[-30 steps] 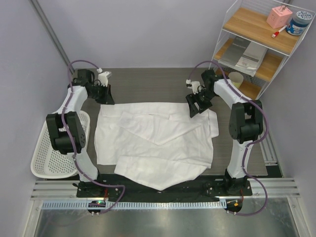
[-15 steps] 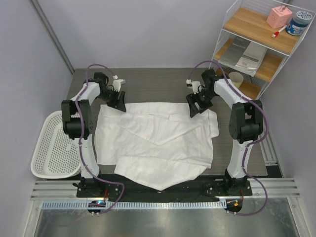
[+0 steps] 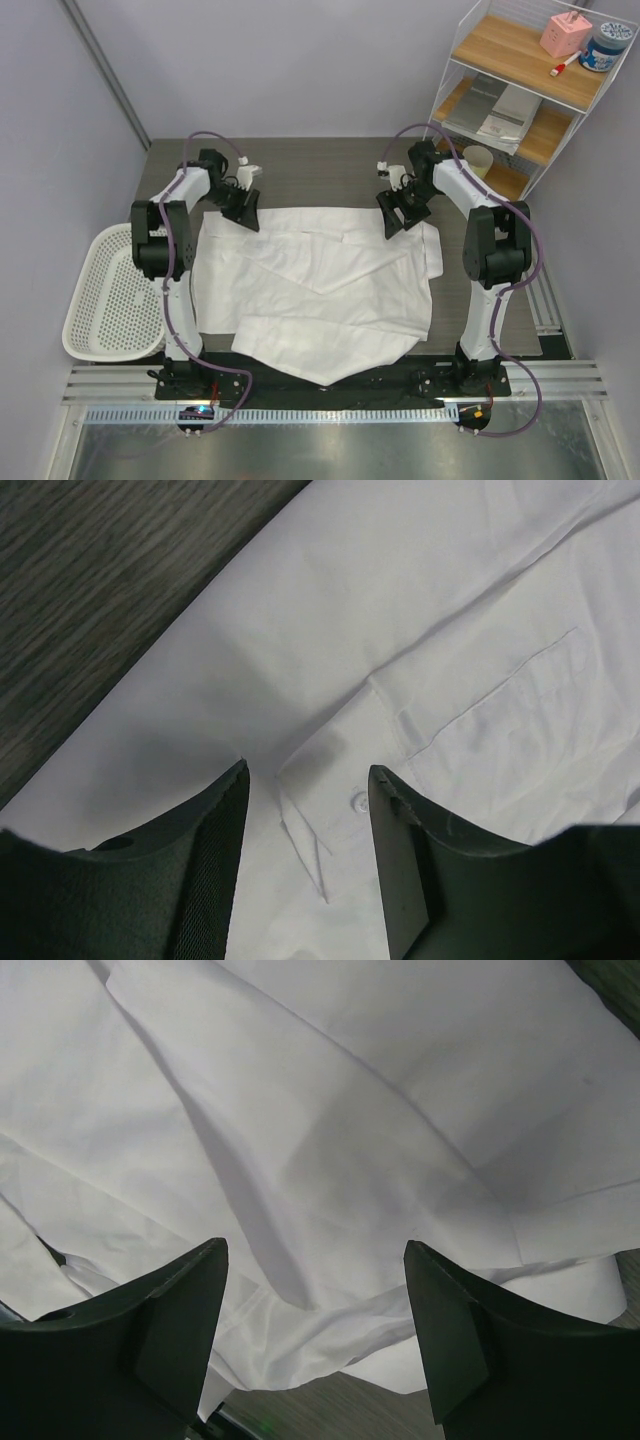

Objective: Fold and stack the long sleeve shirts
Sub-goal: Fold the shirt

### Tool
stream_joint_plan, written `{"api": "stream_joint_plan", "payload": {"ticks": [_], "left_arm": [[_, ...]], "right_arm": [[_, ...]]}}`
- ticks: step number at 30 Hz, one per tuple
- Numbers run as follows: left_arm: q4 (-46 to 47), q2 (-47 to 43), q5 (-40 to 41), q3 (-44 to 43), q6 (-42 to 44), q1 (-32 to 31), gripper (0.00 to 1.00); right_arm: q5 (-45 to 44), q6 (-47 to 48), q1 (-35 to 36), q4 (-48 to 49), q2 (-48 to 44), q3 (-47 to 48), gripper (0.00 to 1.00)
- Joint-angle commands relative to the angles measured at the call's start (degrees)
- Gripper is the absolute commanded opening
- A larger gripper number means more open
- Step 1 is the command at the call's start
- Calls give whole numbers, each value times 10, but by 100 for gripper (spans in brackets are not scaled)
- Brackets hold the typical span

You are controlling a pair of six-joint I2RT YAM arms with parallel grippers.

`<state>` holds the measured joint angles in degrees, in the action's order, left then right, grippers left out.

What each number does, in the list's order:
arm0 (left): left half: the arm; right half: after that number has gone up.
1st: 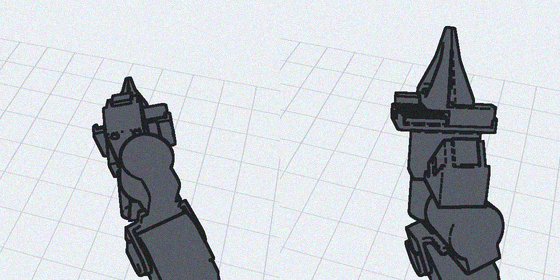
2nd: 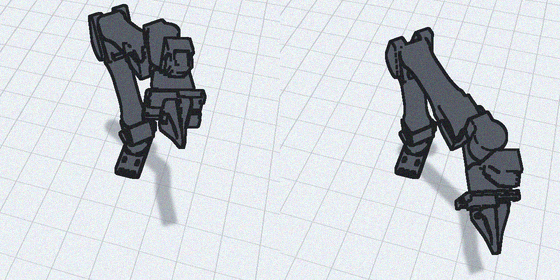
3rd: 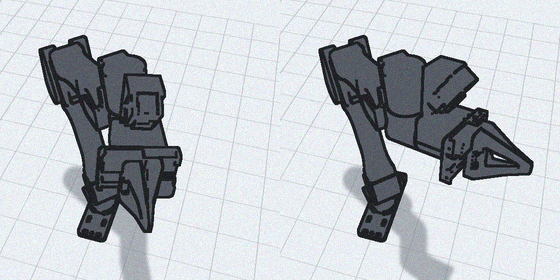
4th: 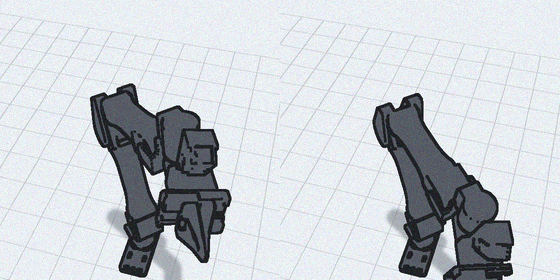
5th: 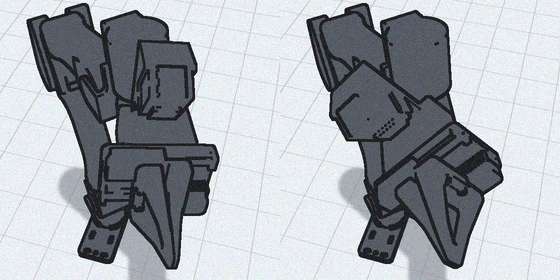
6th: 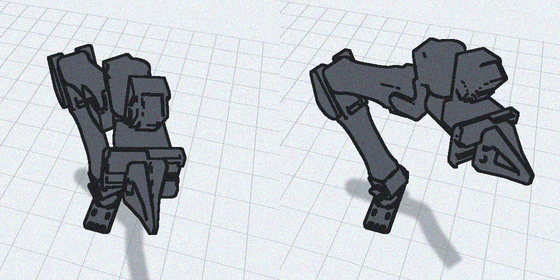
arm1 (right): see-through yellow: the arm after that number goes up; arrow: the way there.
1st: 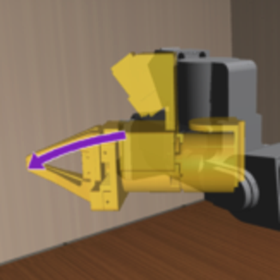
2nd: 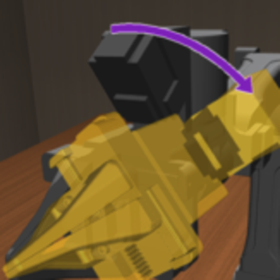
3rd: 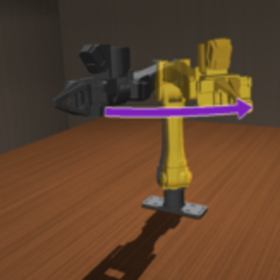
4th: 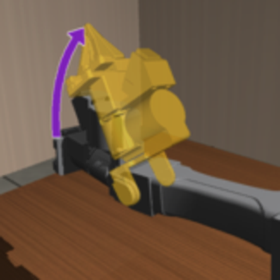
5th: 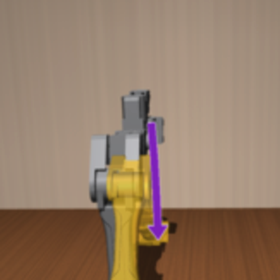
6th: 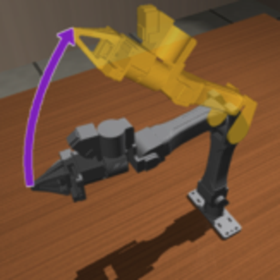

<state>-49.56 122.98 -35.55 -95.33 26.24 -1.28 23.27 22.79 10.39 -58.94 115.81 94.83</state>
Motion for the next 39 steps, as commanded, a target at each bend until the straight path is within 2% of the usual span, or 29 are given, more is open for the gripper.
{"api": "stream_joint_plan", "payload": {"ticks": [1,4,6,7,9,10,18,19,23,33,39], "left_arm": [[3,9,-5,-4,14,-6,50],[-2,9,-5,-4,14,-10,45],[-2,3,-6,0,15,-11,32],[-3,0,-6,1,15,-11,21],[-7,-12,-6,-1,14,-10,10],[-7,-19,-9,-1,9,-10,1],[-8,-103,-54,0,-28,10,0],[-7,-107,-54,0,-28,38,0],[-5,-103,-51,1,-36,72,0],[43,-68,26,40,-65,88,0],[39,-55,55,43,-78,89,0]], "right_arm": [[1,5,-1,-7,-2,19,77],[1,5,-1,-7,-3,18,77],[2,5,-1,-8,-2,19,77],[2,5,-1,-7,-2,19,77],[3,6,-1,-8,-2,19,77],[3,6,-1,-8,-2,18,77],[-1,12,-2,-8,-1,16,78],[-1,13,-1,-8,-1,16,79],[-2,16,-3,-8,-1,17,79],[-1,9,-3,-7,3,33,80],[-17,8,-3,-6,2,45,79]]}}
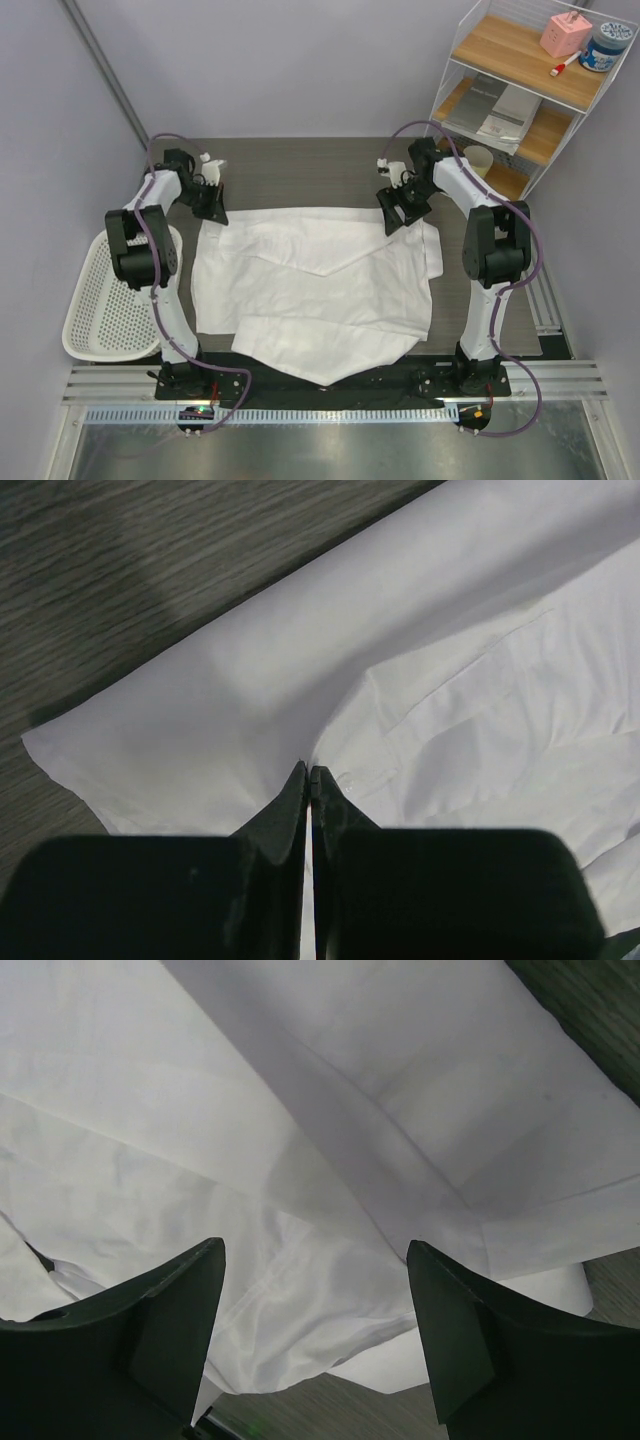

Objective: Fold and stack the long sleeve shirts
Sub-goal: Fold the shirt

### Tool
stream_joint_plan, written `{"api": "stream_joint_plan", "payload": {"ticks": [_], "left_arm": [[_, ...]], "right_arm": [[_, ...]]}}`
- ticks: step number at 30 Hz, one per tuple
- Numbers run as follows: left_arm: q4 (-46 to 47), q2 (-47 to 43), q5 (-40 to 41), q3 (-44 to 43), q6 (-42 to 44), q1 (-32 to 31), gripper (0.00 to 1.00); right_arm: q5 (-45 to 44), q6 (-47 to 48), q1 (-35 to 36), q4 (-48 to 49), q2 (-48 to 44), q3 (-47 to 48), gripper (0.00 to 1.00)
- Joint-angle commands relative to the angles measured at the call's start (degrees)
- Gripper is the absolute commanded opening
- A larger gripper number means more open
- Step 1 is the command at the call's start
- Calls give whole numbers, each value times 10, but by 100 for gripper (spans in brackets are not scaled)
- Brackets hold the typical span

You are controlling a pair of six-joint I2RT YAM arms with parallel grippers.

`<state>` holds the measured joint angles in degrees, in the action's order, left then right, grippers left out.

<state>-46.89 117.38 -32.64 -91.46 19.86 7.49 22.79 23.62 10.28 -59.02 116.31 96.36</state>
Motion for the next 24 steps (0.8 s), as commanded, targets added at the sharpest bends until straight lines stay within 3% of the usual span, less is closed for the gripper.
{"api": "stream_joint_plan", "payload": {"ticks": [1,2,3,6,11,17,24], "left_arm": [[14,0,28,6,-16,2,3],[19,-4,39,8,-20,2,8],[28,-4,43,9,-31,2,19],[34,-16,46,9,-36,2,31],[31,-65,38,25,-14,0,43],[20,-71,55,51,-2,-13,48],[30,-40,90,60,-10,-34,47]], "right_arm": [[-13,0,-2,-5,-3,32,79],[-13,-1,-3,-3,-2,37,79],[-19,-7,-2,-3,-1,39,79],[-29,-9,-2,0,-6,49,80],[-28,-9,0,8,-32,48,80],[-11,-11,32,12,-34,37,74],[-23,-17,60,43,2,15,71]]}}
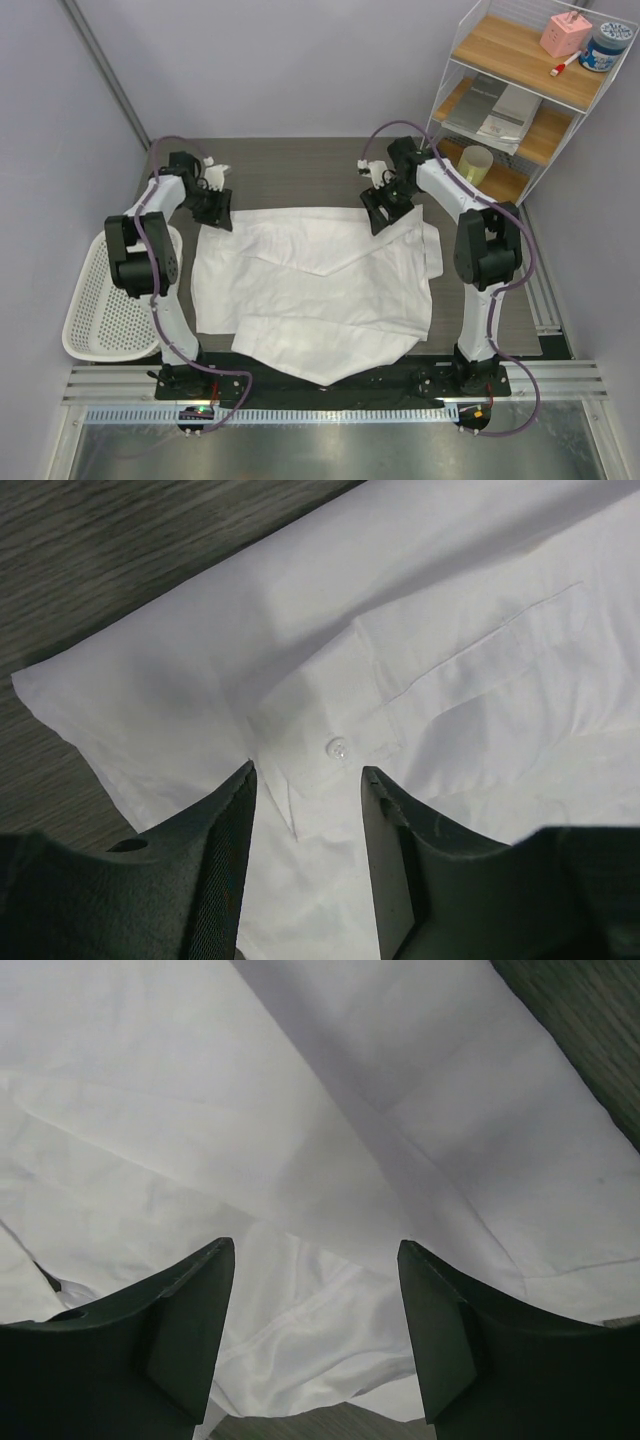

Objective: Fold and stack the long sleeve shirts
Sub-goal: Fold the shirt

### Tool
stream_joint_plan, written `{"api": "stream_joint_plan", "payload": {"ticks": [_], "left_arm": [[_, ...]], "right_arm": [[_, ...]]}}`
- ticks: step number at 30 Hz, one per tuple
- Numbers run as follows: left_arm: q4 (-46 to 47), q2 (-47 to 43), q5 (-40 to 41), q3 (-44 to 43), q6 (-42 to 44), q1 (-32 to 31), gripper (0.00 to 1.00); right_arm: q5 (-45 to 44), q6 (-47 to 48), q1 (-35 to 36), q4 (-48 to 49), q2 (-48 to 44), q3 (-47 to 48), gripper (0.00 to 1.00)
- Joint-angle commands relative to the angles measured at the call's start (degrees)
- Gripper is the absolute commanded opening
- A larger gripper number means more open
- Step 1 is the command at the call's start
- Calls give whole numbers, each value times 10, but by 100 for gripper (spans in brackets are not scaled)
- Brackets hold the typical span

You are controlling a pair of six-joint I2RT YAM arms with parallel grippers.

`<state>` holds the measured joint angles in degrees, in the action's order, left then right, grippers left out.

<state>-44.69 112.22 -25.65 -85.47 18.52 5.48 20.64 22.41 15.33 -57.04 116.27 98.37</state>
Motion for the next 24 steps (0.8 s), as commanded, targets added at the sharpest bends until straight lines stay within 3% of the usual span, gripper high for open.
{"api": "stream_joint_plan", "payload": {"ticks": [1,10,19,24], "left_arm": [[7,16,27,0,0,-18,47],[-8,25,45,37,9,-73,40],[-34,-5,80,87,19,-83,34],[-43,-54,62,98,56,-82,40]], "right_arm": [[-3,-5,9,23,9,-5,71],[-31,18,7,24,19,-54,68],[-59,54,-15,11,-7,-101,67],[-47,63,-21,-4,-29,-92,67]]}}
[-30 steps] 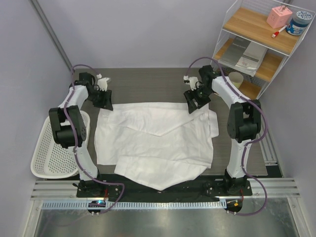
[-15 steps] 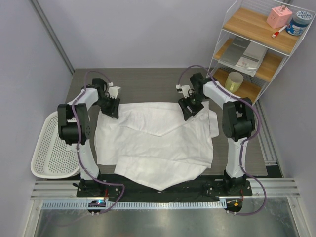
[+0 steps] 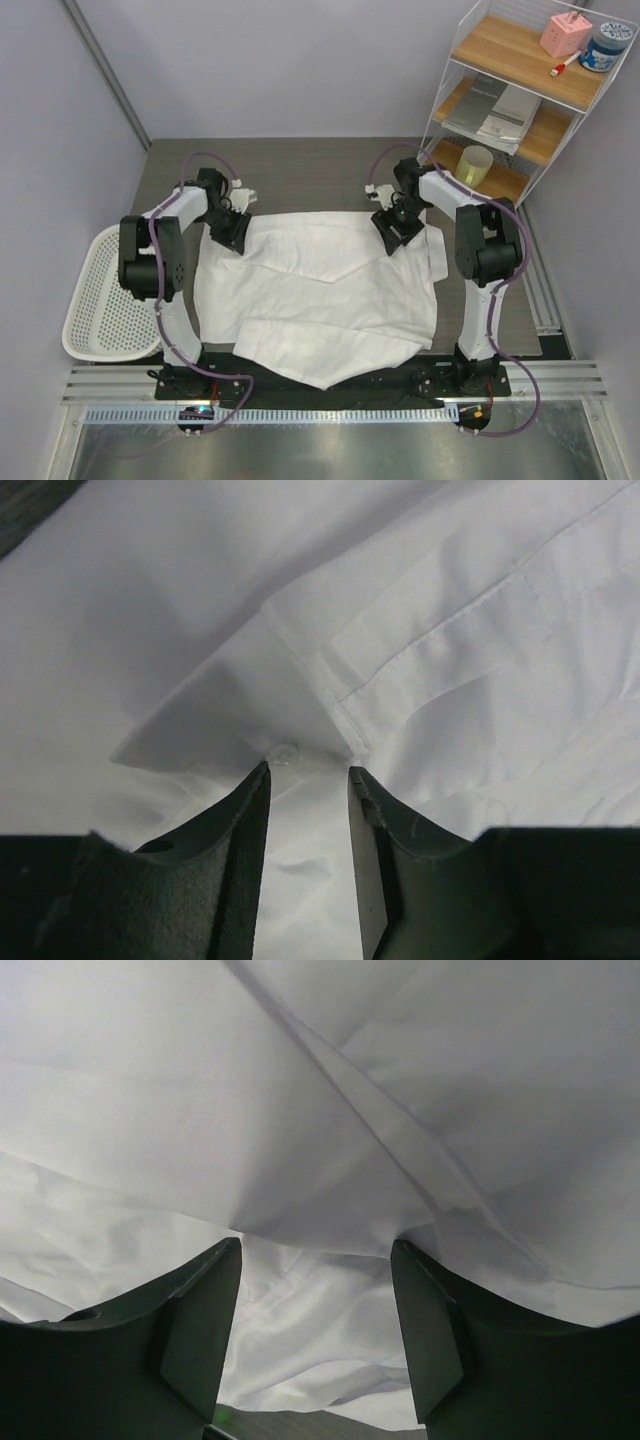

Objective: Fold and stack the long sleeve shirts
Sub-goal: Fold the shirt

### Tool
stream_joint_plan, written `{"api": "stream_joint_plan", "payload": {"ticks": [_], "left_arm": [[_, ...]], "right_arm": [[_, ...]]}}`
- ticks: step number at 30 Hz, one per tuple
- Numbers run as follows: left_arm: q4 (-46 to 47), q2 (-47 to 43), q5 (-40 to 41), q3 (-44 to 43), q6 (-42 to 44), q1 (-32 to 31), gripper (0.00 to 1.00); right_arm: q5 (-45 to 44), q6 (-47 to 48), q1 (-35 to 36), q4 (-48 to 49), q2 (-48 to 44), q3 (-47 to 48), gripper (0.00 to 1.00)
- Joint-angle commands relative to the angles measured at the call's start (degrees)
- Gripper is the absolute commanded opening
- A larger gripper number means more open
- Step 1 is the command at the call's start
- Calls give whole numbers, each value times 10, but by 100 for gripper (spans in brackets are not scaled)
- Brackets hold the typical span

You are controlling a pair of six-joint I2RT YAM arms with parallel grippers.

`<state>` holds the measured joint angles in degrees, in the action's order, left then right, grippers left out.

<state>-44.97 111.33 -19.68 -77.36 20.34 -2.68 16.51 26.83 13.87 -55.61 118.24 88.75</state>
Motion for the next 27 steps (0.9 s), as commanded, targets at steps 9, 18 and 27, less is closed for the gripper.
{"api": "stream_joint_plan", "payload": {"ticks": [9,18,27], "left_arm": [[-38,-108,-21,41,39,-15,45],[13,-24,27,57,10,-8,44],[16,90,26,-55,-19,9,42]], "right_arm": [[-22,9,-5,-2,-102,-34,65],[-69,10,-6,67,-30,-36,65],[-117,14,-24,106,83,61,64]]}}
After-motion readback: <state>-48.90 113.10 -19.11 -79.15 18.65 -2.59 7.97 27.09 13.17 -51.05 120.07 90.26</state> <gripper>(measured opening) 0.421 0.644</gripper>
